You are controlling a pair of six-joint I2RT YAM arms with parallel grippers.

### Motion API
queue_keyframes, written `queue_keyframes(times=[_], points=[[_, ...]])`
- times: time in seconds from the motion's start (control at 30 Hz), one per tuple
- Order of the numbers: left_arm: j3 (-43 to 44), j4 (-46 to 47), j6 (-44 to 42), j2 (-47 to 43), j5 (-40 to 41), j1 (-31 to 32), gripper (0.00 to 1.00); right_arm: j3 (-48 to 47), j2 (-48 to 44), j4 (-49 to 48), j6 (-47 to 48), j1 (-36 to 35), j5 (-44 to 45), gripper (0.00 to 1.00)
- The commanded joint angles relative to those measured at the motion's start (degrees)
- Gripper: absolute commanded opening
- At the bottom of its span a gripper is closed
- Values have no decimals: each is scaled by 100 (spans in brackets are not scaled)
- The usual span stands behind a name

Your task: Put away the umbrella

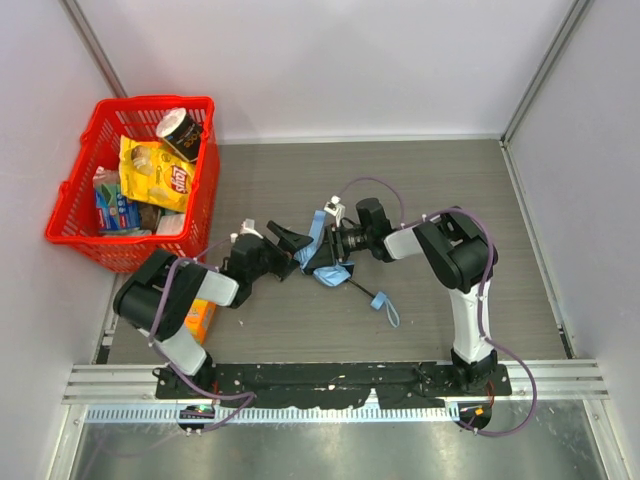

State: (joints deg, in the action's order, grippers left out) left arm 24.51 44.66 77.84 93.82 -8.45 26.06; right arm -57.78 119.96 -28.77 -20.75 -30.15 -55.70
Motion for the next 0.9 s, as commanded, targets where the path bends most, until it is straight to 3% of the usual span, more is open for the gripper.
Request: queue_keyframes(times=[0.0,0.1,0.3,0.37,0.43,0.67,0.87], points=[[-34,411,433,549,-377,4,100,223,536,663,-543,-70,-221,1],[-201,115,399,383,-18,30,98,188,616,180,-974,0,-432,1],[396,-1643,-278,76,220,144,88,171,704,-576,-1554,1,-758,1],[493,-2091,-532,-82,431,153,89,118,652,-542,-1537,18,-767,1],[581,-2645,-770,-214,598,153,97,74,599,-515,-1546,9,-819,1],[519,-2665,-683,-136,503,162,99,56,458,-971,-1914,18,-916,1],[721,-2603,-647,127,484,241,85,-49,282,-990,-1968,18,-951,1]])
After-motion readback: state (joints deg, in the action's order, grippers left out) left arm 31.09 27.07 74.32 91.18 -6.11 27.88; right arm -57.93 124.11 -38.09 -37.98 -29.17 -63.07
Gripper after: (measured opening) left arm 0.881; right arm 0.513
